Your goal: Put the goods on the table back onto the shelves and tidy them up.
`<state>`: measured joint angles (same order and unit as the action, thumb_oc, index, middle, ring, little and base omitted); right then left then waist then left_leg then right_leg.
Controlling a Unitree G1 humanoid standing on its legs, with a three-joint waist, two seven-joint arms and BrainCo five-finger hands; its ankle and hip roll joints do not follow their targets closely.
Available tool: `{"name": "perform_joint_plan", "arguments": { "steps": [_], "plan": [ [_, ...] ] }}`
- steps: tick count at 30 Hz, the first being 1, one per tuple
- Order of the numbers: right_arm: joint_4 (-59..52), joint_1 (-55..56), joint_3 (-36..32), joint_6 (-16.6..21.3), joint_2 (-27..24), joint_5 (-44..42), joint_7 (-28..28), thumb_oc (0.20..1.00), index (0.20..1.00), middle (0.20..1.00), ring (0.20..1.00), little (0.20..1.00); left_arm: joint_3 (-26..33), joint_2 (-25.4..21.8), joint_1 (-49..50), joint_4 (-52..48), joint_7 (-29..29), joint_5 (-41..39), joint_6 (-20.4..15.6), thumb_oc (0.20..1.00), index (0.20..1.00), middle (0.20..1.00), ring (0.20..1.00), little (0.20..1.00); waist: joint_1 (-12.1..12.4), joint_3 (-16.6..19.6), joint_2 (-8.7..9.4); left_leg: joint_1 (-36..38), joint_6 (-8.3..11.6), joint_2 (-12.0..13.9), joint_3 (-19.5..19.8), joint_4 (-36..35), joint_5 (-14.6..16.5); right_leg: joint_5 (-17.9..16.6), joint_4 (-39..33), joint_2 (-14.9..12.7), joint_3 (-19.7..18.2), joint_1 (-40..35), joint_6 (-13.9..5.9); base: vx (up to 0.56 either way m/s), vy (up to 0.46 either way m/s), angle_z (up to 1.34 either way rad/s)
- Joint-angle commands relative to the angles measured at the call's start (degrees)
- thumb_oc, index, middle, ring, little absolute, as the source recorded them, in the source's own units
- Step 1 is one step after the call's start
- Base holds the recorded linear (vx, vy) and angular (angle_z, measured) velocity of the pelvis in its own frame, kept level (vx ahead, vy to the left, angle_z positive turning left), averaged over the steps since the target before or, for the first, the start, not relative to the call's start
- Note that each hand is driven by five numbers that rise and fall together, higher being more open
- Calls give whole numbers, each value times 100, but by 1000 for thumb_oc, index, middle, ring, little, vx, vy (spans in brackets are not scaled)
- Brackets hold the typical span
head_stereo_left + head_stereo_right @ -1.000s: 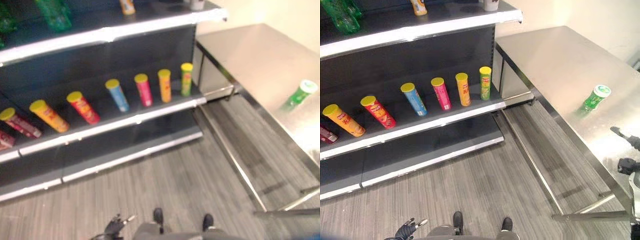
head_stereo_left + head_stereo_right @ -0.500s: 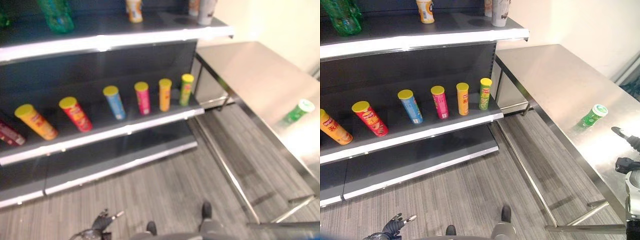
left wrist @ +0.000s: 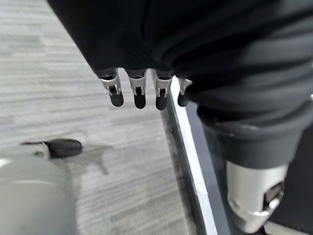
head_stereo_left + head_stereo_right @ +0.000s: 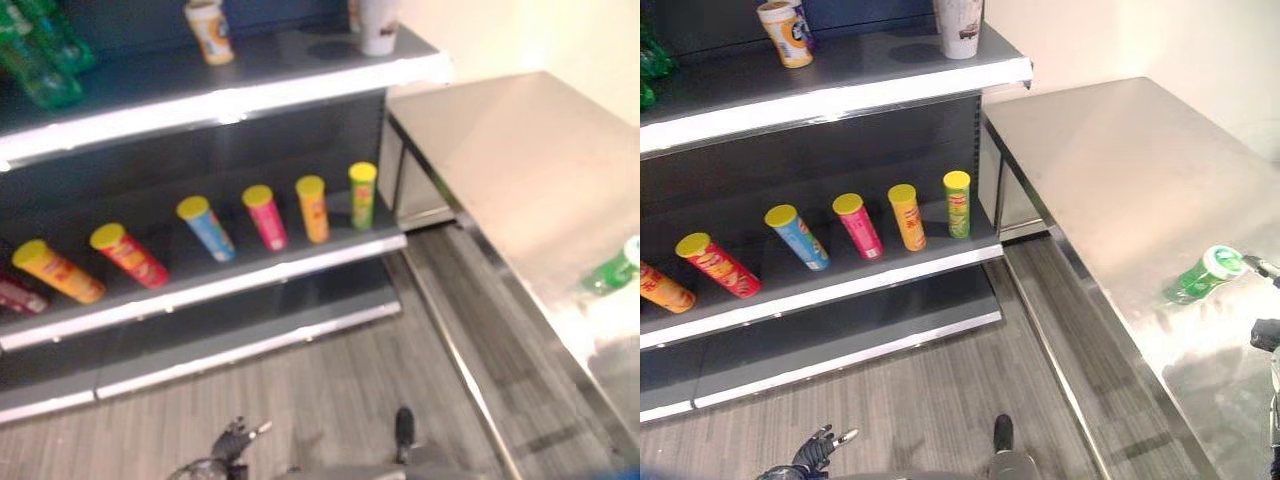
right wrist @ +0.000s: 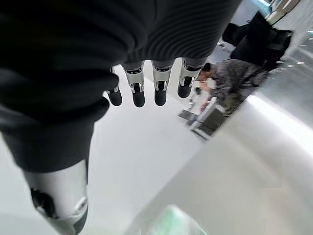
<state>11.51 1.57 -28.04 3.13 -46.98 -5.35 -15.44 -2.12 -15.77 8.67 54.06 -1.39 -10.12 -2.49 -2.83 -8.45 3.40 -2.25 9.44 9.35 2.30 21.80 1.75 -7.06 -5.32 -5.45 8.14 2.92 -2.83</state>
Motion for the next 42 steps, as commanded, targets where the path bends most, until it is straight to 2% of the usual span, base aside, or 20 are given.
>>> {"name": "perform_joint_plan", "arguments": {
  "steps": [1, 2, 3, 4, 6, 10, 11, 12, 13, 14, 15, 16, 19, 27, 42],
  "plan": [
    [-573, -272, -129, 364, -292, -296, 116, 1000, 1000, 1000, 1000, 1000, -71, -320, -85, -410, 1, -154, -140, 1000, 1000, 1000, 1000, 1000, 14, -32, 182, -316, -332, -461, 54, -778, 276, 380, 156, -262, -160, -137, -587, 176, 64, -56],
    [-630, -318, -60, 458, -210, -459, 150, 1000, 1000, 1000, 1000, 1000, -136, -323, -87, -506, 40, -175, -193, 1000, 1000, 1000, 1000, 1000, 122, -31, 113, -496, -351, -676, 240, -1333, 107, 398, 130, -216, -307, -161, -613, 128, 76, -33],
    [-622, -323, -52, 464, -214, -461, 149, 1000, 1000, 1000, 1000, 1000, -135, -322, -82, -509, 42, -176, -193, 1000, 1000, 1000, 1000, 1000, 125, -19, 119, -469, -351, -677, 231, -1394, 80, 407, 136, -221, -316, -152, -613, 118, 99, -46],
    [-656, -368, -7, 516, -176, -550, 155, 1000, 1000, 1000, 1000, 1000, -175, -329, -105, -533, 61, -182, -205, 1000, 1000, 1000, 1000, 1000, 173, -24, 86, -539, -352, -768, 362, -1623, -19, 488, 194, -194, -387, -190, -609, 64, 62, -38],
    [-628, -444, 128, 519, -87, -648, 280, 1000, 1000, 1000, 1000, 1000, -184, -295, -150, -474, 54, -222, -234, 1000, 1000, 1000, 1000, 1000, 156, 41, -16, -359, -402, -813, 550, -2016, -28, 545, 294, -109, -544, -172, -621, 116, 161, -39],
    [-551, -473, 420, 378, -173, -416, 472, 1000, 1000, 1000, 1000, 1000, -196, -335, -148, -437, 21, -160, -271, 1000, 1000, 1000, 1000, 1000, 95, 104, -58, -129, -502, -847, 291, -2232, -40, 484, 394, -233, -775, -49, -719, 71, 189, -74],
    [-522, -647, 714, 356, -192, -383, 563, 1000, 1000, 1000, 1000, 1000, -139, -414, -189, -348, 38, -151, -287, 1000, 1000, 1000, 1000, 1000, 129, 78, -41, -4, -571, -840, 8, -2326, -24, 352, 448, -305, -896, 113, -817, 20, 216, -93],
    [-516, -770, 876, 347, -180, -361, 600, 1000, 1000, 1000, 1000, 1000, -92, -443, -202, -332, 48, -165, -287, 1000, 1000, 1000, 1000, 1000, 171, 45, -31, 37, -591, -826, -160, -2339, -10, 295, 484, -348, -874, 190, -863, -32, 184, -107],
    [-496, -924, 1057, 334, -190, -325, 638, 1000, 1000, 1000, 1000, 1000, -56, -498, -212, -323, 58, -143, -296, 1000, 1000, 1000, 1000, 1000, 250, 19, -19, 67, -597, -788, -361, -2350, 18, 242, 495, -450, -675, 247, -895, -33, 73, -117],
    [-481, -951, 1080, 337, -191, -324, 635, 1000, 1000, 1000, 1000, 1000, -42, -497, -211, -322, 57, -142, -297, 1000, 1000, 1000, 1000, 1000, 260, 10, -16, 82, -599, -785, -384, -2351, 27, 241, 494, -445, -698, 245, -897, -25, 51, -110],
    [-503, -1013, 1213, 324, -185, -304, 703, 1000, 1000, 1000, 1000, 1000, -7, -535, -204, -318, 66, -121, -303, 1000, 1000, 1000, 1000, 1000, 301, 6, 3, 121, -608, -777, -501, -2372, 52, 198, 476, -531, -487, 226, -914, 30, 65, -129],
    [-524, -1058, 1386, 301, -155, -299, 790, 1000, 1000, 1000, 1000, 1000, 66, -548, -192, -227, 91, -118, -291, 1000, 1000, 1000, 1000, 1000, 323, 7, 60, 234, -632, -797, -670, -2402, 92, 12, 480, -670, -287, 260, -974, 27, 66, -98],
    [-541, -1018, 1468, 253, -131, -273, 894, 1000, 1000, 1000, 1000, 1000, 154, -547, -207, -91, 92, -93, -284, 1000, 1000, 1000, 1000, 1000, 334, 31, 117, 328, -658, -819, -720, -2443, 111, -93, 409, -743, -234, 231, -1002, 58, 51, -44],
    [-215, -679, 1504, 68, -161, 14, 966, 1000, 1000, 1000, 1000, 1000, 167, -425, -116, 72, 127, -83, -266, 1000, 1000, 1000, 1000, 1000, 341, 105, 212, 444, -650, -889, -606, -2544, 146, -109, 347, -871, -15, 58, -1040, 43, 7, 8],
    [726, -1022, 1836, -55, -139, -163, 876, 1000, 1000, 1000, 1000, 1000, 133, -366, 106, -6, 146, -219, -222, 1000, 1000, 1000, 1000, 1000, 543, 137, 74, 424, -489, -720, -348, -2629, 32, 215, 331, -814, 287, -140, -955, 27, -49, 15]
  ]
}}
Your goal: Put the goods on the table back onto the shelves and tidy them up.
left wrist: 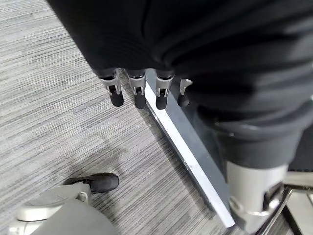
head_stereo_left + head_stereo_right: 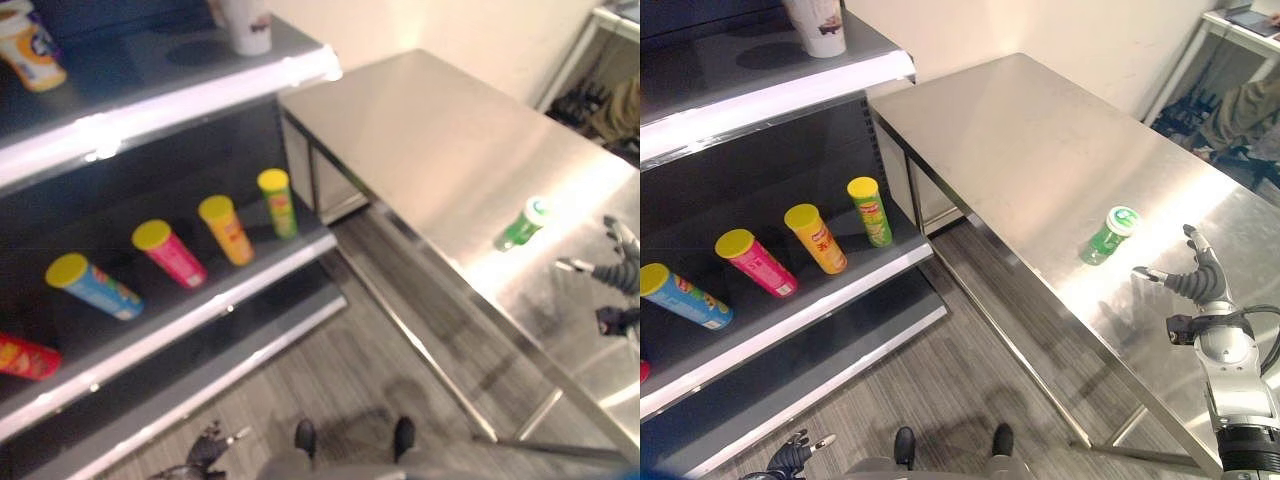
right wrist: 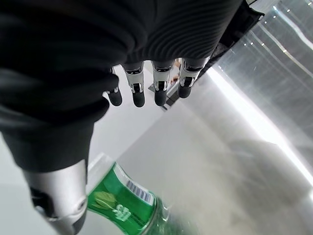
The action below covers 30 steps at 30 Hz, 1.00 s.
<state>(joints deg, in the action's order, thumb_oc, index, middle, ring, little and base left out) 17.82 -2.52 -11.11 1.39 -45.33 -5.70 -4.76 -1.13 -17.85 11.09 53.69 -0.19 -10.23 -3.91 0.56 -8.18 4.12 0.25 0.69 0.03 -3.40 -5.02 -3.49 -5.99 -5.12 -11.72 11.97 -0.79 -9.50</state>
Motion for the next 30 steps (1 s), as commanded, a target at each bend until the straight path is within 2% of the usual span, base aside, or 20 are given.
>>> {"name": "perform_joint_plan", "arguments": {
  "steps": [1, 11, 24, 25, 26, 27, 30],
  "plan": [
    [158, -655, 161, 108, -320, -128, -211, 1000, 1000, 1000, 1000, 1000, 38, -162, -128, 59, 26, -219, -75, 1000, 1000, 1000, 1000, 1000, 219, 106, -12, 159, 398, 223, 248, 50, 541, 135, 322, -174, -77, 232, -276, 23, -63, 5],
    [825, -1097, 368, 98, -441, -299, -337, 1000, 1000, 1000, 1000, 1000, -18, -141, 7, -15, 34, -384, -72, 1000, 1000, 1000, 1000, 1000, 364, 66, -152, 18, 503, 299, 479, 48, 437, 282, 316, -94, 142, 143, -187, 17, -45, 19],
    [1303, -1567, 573, 83, -487, -317, -561, 1000, 1000, 1000, 1000, 1000, -116, -74, 70, -87, 86, -522, -56, 1000, 1000, 1000, 1000, 1000, 507, 78, -203, -14, 576, 338, 654, 17, 377, 411, 298, -45, 403, -29, -132, 26, -26, 11],
    [1279, -1583, 582, 93, -480, -325, -559, 821, 821, 821, 821, 821, -118, -65, 73, -62, 88, -532, -51, 1000, 1000, 1000, 1000, 1000, 515, 84, -201, -15, 576, 337, 669, 15, 380, 416, 295, -45, 418, -39, -129, 19, -11, 4],
    [1270, -1592, 583, 96, -482, -318, -574, 542, 542, 542, 542, 542, -113, -62, 66, -50, 91, -536, -47, 1000, 1000, 1000, 1000, 1000, 525, 91, -198, -14, 574, 335, 676, 14, 382, 418, 293, -39, 423, -43, -127, 25, -10, 7],
    [1234, -1606, 586, 102, -482, -286, -601, 200, 200, 200, 200, 200, -112, -53, 59, -33, 106, -533, -45, 1000, 1000, 1000, 1000, 1000, 530, 97, -199, -10, 574, 335, 681, 12, 382, 420, 292, -36, 438, -54, -124, 23, -6, 12],
    [1029, -1552, 509, 108, -492, -198, -659, 200, 200, 200, 200, 200, -95, -15, 66, -39, 120, -535, -45, 1000, 1000, 1000, 1000, 1000, 536, 106, -193, -2, 570, 330, 706, 9, 385, 441, 290, -24, 446, -81, -120, 19, -1, 13]
  ]
}}
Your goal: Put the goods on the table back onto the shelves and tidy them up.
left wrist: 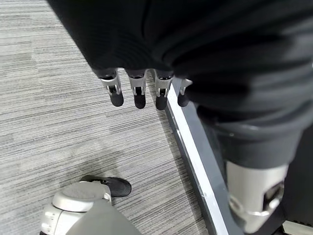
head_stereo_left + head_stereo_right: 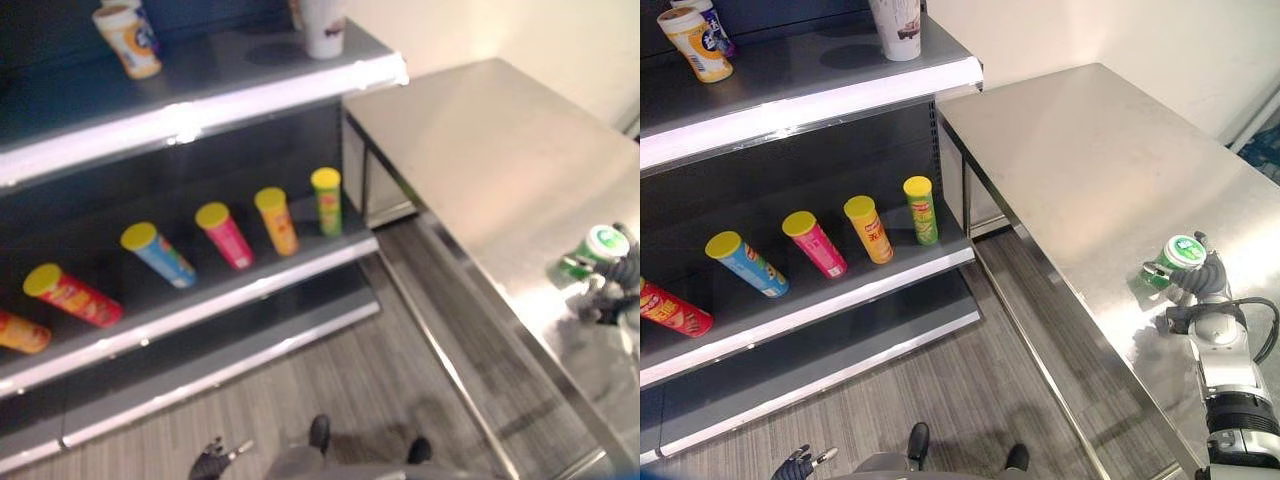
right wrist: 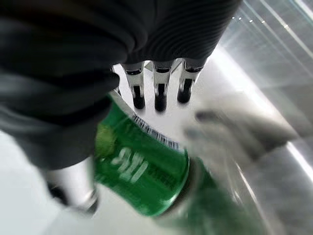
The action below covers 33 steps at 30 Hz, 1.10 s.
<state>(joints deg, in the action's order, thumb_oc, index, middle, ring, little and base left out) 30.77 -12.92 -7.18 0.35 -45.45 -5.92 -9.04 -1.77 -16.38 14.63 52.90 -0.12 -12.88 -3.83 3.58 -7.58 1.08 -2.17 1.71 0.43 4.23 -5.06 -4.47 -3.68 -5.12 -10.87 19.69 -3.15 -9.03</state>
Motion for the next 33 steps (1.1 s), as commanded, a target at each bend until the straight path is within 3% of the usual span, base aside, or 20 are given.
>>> {"name": "perform_joint_plan", "arguments": {
  "steps": [1, 6, 12, 13, 21, 25, 26, 30, 32, 33],
  "plan": [
    [-403, -459, 36, 230, -463, -166, -267, 200, 200, 200, 200, 200, -35, -144, -284, 38, 123, -278, -48, 1000, 1000, 1000, 1000, 1000, 232, 53, 114, 243, 467, 293, -46, 14, 487, 218, 290, -104, -318, 145, -164, 16, -3, 4],
    [-1167, -103, -390, 323, -435, 41, -404, 200, 200, 200, 200, 200, 42, -105, -321, 74, 163, -189, -38, 1000, 1000, 1000, 1000, 1000, 187, 77, 131, 277, 455, 292, -34, 6, 519, 253, 270, -95, -338, 102, -157, 0, 0, 0],
    [-1298, -41, -485, 353, -416, 55, -421, 200, 200, 200, 200, 200, 48, -102, -325, 75, 170, -169, -39, 1000, 1000, 1000, 1000, 1000, 183, 83, 137, 290, 451, 292, -41, 7, 530, 257, 268, -89, -350, 98, -156, 0, 0, 0],
    [-2047, -10, -732, 561, -361, 36, -485, 200, 200, 200, 200, 200, 97, -93, -368, 77, 173, -82, -33, 1000, 1000, 1000, 1000, 1000, 147, 130, 126, 363, 471, 337, -53, 16, 576, 329, 276, -50, -379, 23, -130, -34, -24, 0],
    [-2897, -407, -730, 891, -307, -187, -418, 200, 200, 200, 200, 200, 126, -86, -444, 180, 181, -123, -39, 1000, 1000, 1000, 1000, 1000, 263, 238, 133, 389, 567, 418, 15, 25, 517, 428, 243, 25, -250, -120, -55, -29, -53, 3],
    [-3302, -778, -556, 1038, -300, -314, -384, 200, 200, 200, 200, 200, 119, -55, -477, 186, 208, -242, -38, 1000, 1000, 1000, 1000, 1000, 434, 278, 145, 317, 678, 507, 185, 37, 405, 544, 198, 149, -110, -228, 48, -52, -141, 22],
    [-3501, -1091, -366, 1160, -237, -486, -351, 200, 200, 200, 200, 200, 80, -34, -473, 221, 189, -303, -41, 1000, 1000, 1000, 1000, 1000, 581, 252, 128, 239, 794, 628, 372, 63, 298, 686, 164, 308, 37, -351, 163, -76, -213, 46],
    [-3714, -1455, -184, 1209, -220, -570, -356, 200, 200, 200, 200, 200, 48, -8, -429, 226, 175, -440, -21, 1000, 1000, 1000, 1000, 1000, 776, 116, 107, -38, 930, 725, 614, 101, 26, 800, 98, 452, 336, -463, 273, -112, -173, 79],
    [-3805, -1540, -135, 1203, -272, -496, -386, 200, 200, 200, 200, 200, 39, 10, -423, 168, 194, -546, -10, 1000, 1000, 1000, 1000, 1000, 770, 30, 92, -269, 940, 770, 435, 276, -85, 799, 139, 415, 556, -460, 297, -131, -45, 121],
    [-3832, -1630, -96, 1192, -275, -495, -402, 200, 200, 200, 200, 200, 39, 27, -420, 151, 191, -579, -4, 1000, 1000, 1000, 1000, 1000, 756, 14, 84, -313, 947, 851, 162, 344, -107, 797, 153, 377, 670, -460, 293, -113, 57, 158]
  ]
}}
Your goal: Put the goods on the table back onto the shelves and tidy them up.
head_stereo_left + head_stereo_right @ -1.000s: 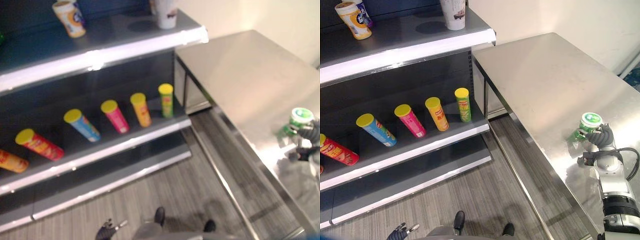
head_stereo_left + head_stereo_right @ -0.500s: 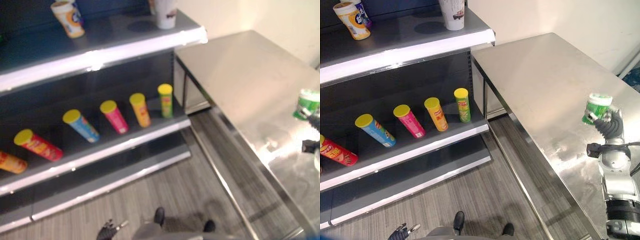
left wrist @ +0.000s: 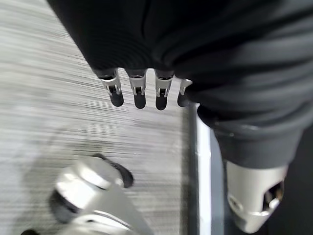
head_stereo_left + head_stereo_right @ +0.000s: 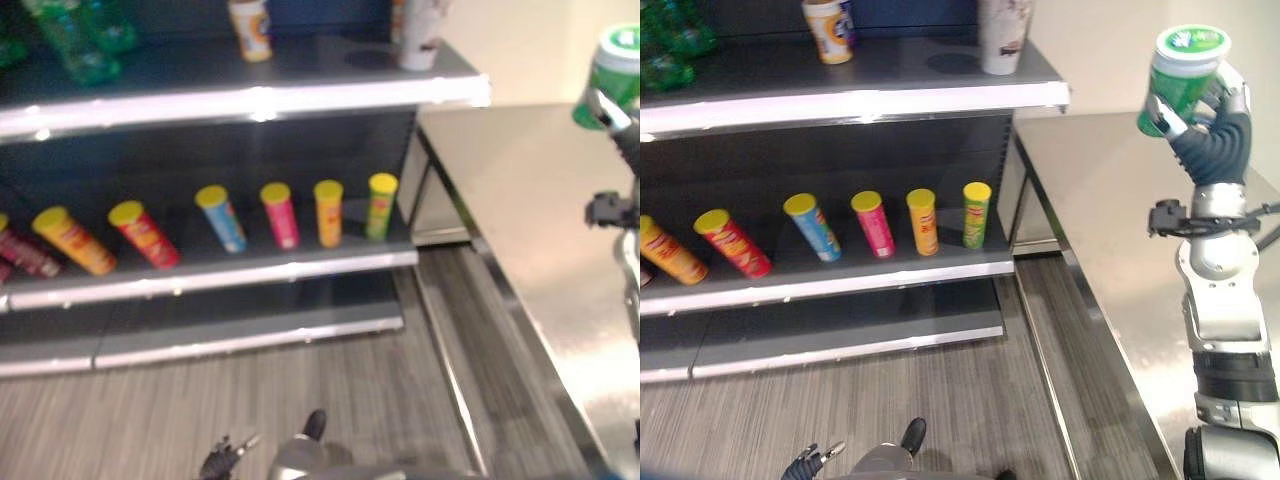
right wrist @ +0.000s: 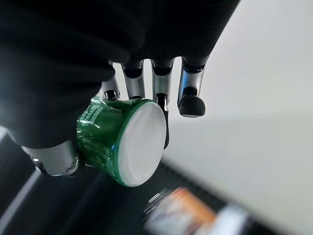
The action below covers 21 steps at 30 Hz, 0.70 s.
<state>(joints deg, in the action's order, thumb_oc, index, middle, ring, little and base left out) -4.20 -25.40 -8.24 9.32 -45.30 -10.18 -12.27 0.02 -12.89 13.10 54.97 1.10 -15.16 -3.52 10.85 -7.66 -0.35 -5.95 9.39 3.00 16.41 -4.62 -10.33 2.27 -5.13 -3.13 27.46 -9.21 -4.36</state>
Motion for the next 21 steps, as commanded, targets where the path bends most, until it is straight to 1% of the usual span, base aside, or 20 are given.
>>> {"name": "perform_joint_plan", "arguments": {
  "steps": [1, 2, 3, 4, 5, 6, 7, 8, 10, 11, 14, 15, 16, 17, 18, 19, 20, 21],
  "plan": [
    [-342, -491, 89, 283, -273, -66, -102, 200, 200, 200, 200, 200, -118, -290, -260, -35, 62, -361, -29, 1000, 1000, 1000, 1000, 1000, 33, 7, 217, 95, 193, 702, -1327, 373, 497, 216, 176, -424, -21, 130, -173, -77, 75, 107],
    [-340, -563, 154, 267, -270, -51, -108, 200, 200, 200, 200, 200, -114, -272, -261, -29, 62, -372, -31, 1000, 1000, 1000, 1000, 1000, 24, 9, 212, 138, 192, 784, -1487, 398, 492, 190, 200, -463, 19, 137, -178, -57, 143, 52],
    [-408, -619, 216, 237, -197, -71, -79, 200, 200, 200, 200, 200, -109, -252, -261, -9, 58, -357, -32, 1000, 1000, 1000, 1000, 1000, -12, 40, 197, 236, 211, 981, -1687, 430, 467, 126, 255, -571, 119, 167, -218, -51, 175, 25],
    [-429, -655, 250, 240, -155, -77, -80, 200, 200, 200, 200, 200, -104, -255, -265, 14, 63, -346, -31, 1000, 1000, 1000, 1000, 1000, -43, 68, 185, 280, 238, 1078, -1737, 453, 449, 94, 285, -630, 173, 187, -244, -54, 252, 45],
    [-482, -691, 285, 220, -123, -81, -57, 200, 200, 200, 200, 200, -126, -242, -247, 14, 58, -337, -33, 1000, 1000, 1000, 1000, 1000, -96, 165, 112, 428, 274, 1160, -1815, 373, 513, 63, 314, -692, 230, 247, -281, -36, 245, 57],
    [-501, -710, 256, 209, -146, -73, -68, 200, 200, 200, 200, 200, -151, -241, -253, 34, 47, -302, -24, 1000, 1000, 1000, 1000, 1000, -130, 217, 67, 482, 291, 1178, -1883, 312, 501, 32, 340, -747, 275, 282, -307, -8, 283, 58],
    [-513, -712, 225, 191, -170, -75, -68, 200, 200, 200, 200, 200, -204, -233, -230, -11, 35, -274, -9, 1000, 1000, 1000, 1000, 1000, -169, 280, 24, 526, 273, 1144, -1963, 236, 490, -27, 353, -806, 304, 299, -339, 32, 342, 41],
    [-571, -765, 237, 163, -148, -89, -39, 200, 200, 200, 200, 200, -277, -242, -218, 16, -9, -171, 19, 1000, 1000, 1000, 1000, 1000, -182, 363, -56, 577, 217, 1062, -2094, 134, 545, -93, 386, -883, 313, 330, -391, 56, 358, 36],
    [-571, -788, 268, 155, -93, -92, -28, 200, 200, 200, 200, 200, -306, -260, -218, 36, -13, -75, 25, 1000, 1000, 1000, 1000, 1000, -141, 401, -86, 634, 131, 901, -2078, 130, 704, -204, 418, -1081, 325, 313, -485, 50, 351, 27],
    [-547, -795, 300, 124, -98, -84, -14, 200, 200, 200, 200, 200, -301, -273, -226, 73, -14, -65, 31, 1000, 1000, 1000, 1000, 1000, -139, 406, -70, 643, 81, 821, -2067, 151, 770, -233, 458, -1180, 308, 323, -506, 33, 304, 13],
    [-312, -916, 408, 24, -173, -140, -4, 200, 200, 200, 200, 200, -276, -347, -220, 77, 1, -42, 5, 1000, 1000, 1000, 1000, 1000, -100, 437, 18, 679, -133, 475, -2044, 191, 1026, -376, 612, -1560, 260, 378, -648, 31, 324, 12],
    [-113, -1026, 500, -6, -217, -221, -18, 200, 200, 200, 200, 200, -274, -419, -182, 51, -16, -3, 0, 1000, 1000, 1000, 1000, 1000, -95, 445, 69, 699, -287, 242, -2032, 222, 1166, -482, 768, -1789, 139, 464, -728, 26, 289, 2],
    [-104, -1036, 508, -2, -218, -223, -19, 200, 200, 200, 200, 200, -270, -417, -180, 49, -16, -3, 0, 1000, 1000, 1000, 1000, 1000, -94, 445, 75, 697, -295, 230, -2039, 225, 1169, -480, 779, -1804, 129, 475, -734, 29, 374, -1],
    [130, -1153, 621, -43, -336, -279, -27, 200, 200, 200, 200, 200, -253, -481, -160, 23, -21, 16, -8, 1000, 1000, 1000, 1000, 1000, -93, 443, 105, 773, -407, 62, -2052, 175, 1227, -528, 993, -1961, -10, 585, -769, 31, 262, -6],
    [244, -1199, 639, -68, -372, -327, -34, 200, 200, 200, 200, 200, -239, -537, -143, 21, -47, 53, 5, 1000, 1000, 1000, 1000, 1000, -108, 451, 121, 819, -457, 13, -2049, 129, 1242, -526, 1130, -1989, -92, 628, -757, 42, 321, -5],
    [391, -1235, 662, -72, -454, -351, -50, 200, 200, 200, 200, 200, -250, -610, -170, 24, -52, 74, 2, 1000, 1000, 1000, 1000, 1000, -132, 434, 147, 832, -506, -33, -2032, 103, 1237, -526, 1390, -1998, -279, 738, -746, 35, 173, -5],
    [425, -1239, 684, -102, -503, -340, -48, 200, 200, 200, 200, 200, -258, -643, -186, 4, -47, 59, 3, 1000, 1000, 1000, 1000, 1000, -170, 404, 158, 854, -534, -52, -1987, 84, 1219, -579, 1561, -1944, -485, 841, -727, 16, 125, -4],
    [458, -1225, 661, -105, -547, -374, -69, 200, 200, 200, 200, 200, -279, -693, -222, -33, -37, 28, -5, 1000, 1000, 1000, 1000, 1000, -216, 380, 168, 860, -563, -75, -1907, 43, 1178, -558, 1634, -1758, -841, 980, -697, 10, 81, 18]
  ]
}}
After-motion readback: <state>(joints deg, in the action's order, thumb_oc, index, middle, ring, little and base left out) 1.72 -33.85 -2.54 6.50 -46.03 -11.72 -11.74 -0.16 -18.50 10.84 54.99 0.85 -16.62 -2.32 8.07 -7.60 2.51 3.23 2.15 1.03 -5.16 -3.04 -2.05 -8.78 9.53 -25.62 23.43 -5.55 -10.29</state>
